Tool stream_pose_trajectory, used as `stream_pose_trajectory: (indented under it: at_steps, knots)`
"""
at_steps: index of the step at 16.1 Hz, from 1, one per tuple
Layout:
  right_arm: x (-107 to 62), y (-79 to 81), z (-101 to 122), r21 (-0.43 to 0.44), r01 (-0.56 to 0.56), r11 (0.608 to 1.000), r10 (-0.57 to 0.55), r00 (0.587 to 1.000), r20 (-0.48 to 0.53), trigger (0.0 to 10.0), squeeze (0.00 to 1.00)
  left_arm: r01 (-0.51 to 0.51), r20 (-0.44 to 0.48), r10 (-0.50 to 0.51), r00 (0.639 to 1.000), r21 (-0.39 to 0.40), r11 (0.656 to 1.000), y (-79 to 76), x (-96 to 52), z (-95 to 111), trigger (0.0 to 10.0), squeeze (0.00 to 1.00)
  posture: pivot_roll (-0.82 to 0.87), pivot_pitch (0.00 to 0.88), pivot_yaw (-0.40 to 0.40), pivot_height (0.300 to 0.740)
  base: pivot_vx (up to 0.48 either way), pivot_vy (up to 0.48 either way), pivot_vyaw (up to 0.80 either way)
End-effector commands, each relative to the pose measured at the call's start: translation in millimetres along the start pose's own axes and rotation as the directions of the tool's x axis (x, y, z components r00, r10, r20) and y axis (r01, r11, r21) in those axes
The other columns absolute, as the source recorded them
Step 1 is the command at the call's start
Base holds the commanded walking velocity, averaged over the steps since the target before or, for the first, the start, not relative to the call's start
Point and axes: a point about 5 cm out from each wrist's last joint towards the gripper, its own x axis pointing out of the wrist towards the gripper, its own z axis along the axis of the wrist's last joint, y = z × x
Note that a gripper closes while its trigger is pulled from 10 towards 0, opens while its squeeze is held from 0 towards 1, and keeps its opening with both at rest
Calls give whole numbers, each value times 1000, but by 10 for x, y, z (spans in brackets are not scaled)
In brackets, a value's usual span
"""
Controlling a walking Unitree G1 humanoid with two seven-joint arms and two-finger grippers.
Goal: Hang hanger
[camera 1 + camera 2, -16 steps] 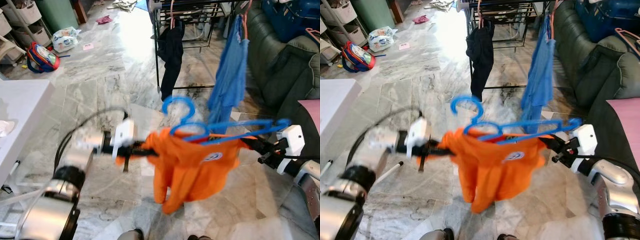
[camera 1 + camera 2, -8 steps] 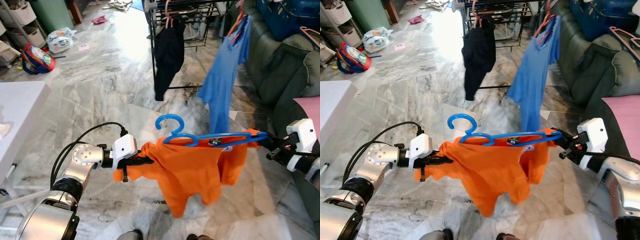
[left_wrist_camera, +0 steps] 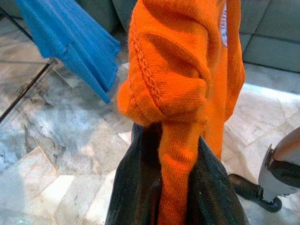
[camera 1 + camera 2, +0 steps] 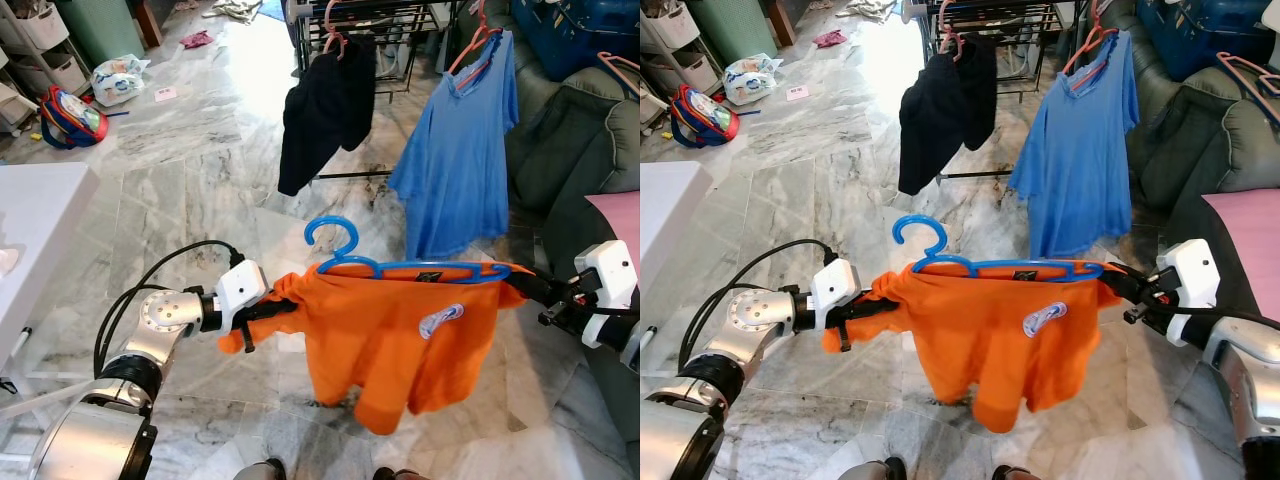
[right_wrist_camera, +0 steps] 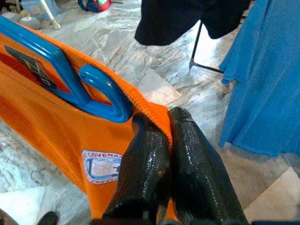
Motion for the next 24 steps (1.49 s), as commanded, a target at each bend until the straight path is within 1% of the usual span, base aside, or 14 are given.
stream_pose_trajectory:
  at_steps: [1,4,6,7,10,12,13,14,15,16,19,21,22,24]
  knots:
    - [-98,-106,96,-32,47,998,-47,999,-2,0,0,-76,-84,73,994,-36,996,50,-232,-177,0,0,-105,163,64,740,0,0,0]
    - [-149,-170,167,-89,53,995,-58,997,-55,0,0,-94,-153,89,984,-28,995,21,-302,-284,0,0,-113,163,61,740,0,0,0]
    - [-164,-180,172,-97,54,994,-60,996,-63,0,0,-102,-164,96,982,-29,994,21,-314,-300,0,0,-115,163,60,740,0,0,0]
    - [-212,-201,169,-133,42,990,-56,993,-107,0,0,-127,-183,120,976,-29,991,37,-349,-324,0,0,-121,164,60,740,0,0,0]
    - [-279,-236,240,-157,26,987,-48,989,-140,0,0,-183,-218,176,960,-14,983,65,-393,-363,0,0,-128,166,61,740,0,0,0]
    - [-298,-220,315,-186,-27,982,-4,986,-165,0,0,-237,-217,229,949,-13,971,89,-383,-362,0,0,-130,167,58,740,0,0,0]
    - [-314,-242,326,-213,-36,976,-5,982,-190,0,0,-282,-203,268,942,-43,958,124,-384,-349,0,0,-131,167,58,740,0,0,0]
    - [-333,-250,318,-224,-57,973,8,977,-215,0,0,-304,-198,290,936,-46,951,142,-391,-343,0,0,-130,166,57,740,0,0,0]
    - [-333,-250,318,-224,-57,973,8,977,-215,0,0,-304,-198,290,936,-46,951,142,-391,-343,0,0,-130,166,57,740,0,0,0]
    - [-360,-255,300,-247,-94,965,28,966,-258,0,0,-323,-198,308,931,-49,945,159,-398,-340,0,0,-130,167,56,740,0,0,0]
    - [-390,-253,309,-264,-139,954,57,953,-296,0,0,-348,-203,333,921,-43,936,177,-414,-343,0,0,-129,170,58,740,0,0,0]
    - [-371,-273,399,-251,-137,958,68,962,-265,0,0,-360,-210,345,915,-33,933,174,-410,-351,0,0,-128,170,60,740,0,0,0]
    - [-337,-273,544,-207,-140,968,98,974,-202,0,0,-358,-216,346,913,-20,933,134,-370,-371,0,0,-128,173,61,740,0,0,0]
    - [-301,-269,692,-182,-145,973,119,982,-148,0,0,-369,-228,358,906,-9,929,119,-351,-386,0,0,-130,175,59,740,0,0,0]
